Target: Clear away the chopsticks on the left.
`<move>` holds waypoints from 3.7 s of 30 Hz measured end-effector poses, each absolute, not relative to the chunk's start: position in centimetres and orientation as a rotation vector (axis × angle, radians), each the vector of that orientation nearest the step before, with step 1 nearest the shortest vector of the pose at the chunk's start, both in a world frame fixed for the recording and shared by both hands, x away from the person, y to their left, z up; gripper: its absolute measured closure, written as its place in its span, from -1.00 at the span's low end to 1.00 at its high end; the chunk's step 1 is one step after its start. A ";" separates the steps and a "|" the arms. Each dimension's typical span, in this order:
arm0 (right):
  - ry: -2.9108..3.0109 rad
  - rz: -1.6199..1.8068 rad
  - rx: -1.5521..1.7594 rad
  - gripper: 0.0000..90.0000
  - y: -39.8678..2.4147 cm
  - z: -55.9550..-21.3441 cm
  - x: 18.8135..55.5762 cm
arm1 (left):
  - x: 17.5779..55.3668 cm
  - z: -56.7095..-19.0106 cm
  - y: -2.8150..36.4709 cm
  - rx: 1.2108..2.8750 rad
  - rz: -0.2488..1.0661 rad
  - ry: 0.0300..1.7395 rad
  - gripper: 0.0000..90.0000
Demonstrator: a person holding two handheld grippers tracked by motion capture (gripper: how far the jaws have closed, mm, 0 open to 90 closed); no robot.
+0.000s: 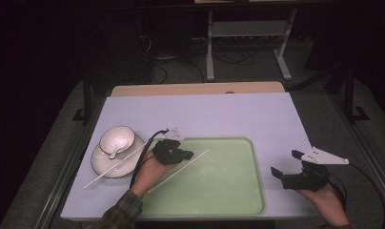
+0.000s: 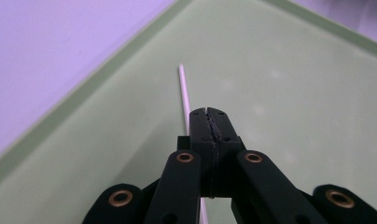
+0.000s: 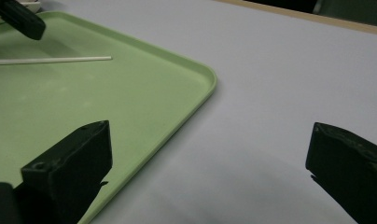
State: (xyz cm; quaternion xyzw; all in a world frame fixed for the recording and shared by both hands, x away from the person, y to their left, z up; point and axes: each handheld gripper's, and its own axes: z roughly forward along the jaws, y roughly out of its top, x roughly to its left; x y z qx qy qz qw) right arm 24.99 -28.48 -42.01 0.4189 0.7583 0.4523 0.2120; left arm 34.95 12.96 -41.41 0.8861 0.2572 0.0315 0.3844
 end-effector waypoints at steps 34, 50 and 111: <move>2.086 1.275 1.168 -1.00 -28.9 -41.8 25.0 | 39.6 -43.8 7.5 2.332 0.046 0.666 1.00; 2.091 1.269 1.170 -1.00 -28.8 -41.9 25.0 | 40.6 -43.5 10.7 2.317 0.111 0.795 1.00; 2.094 1.263 1.172 -1.00 -28.8 -42.0 25.0 | 35.8 -42.5 18.2 2.263 0.197 0.909 1.00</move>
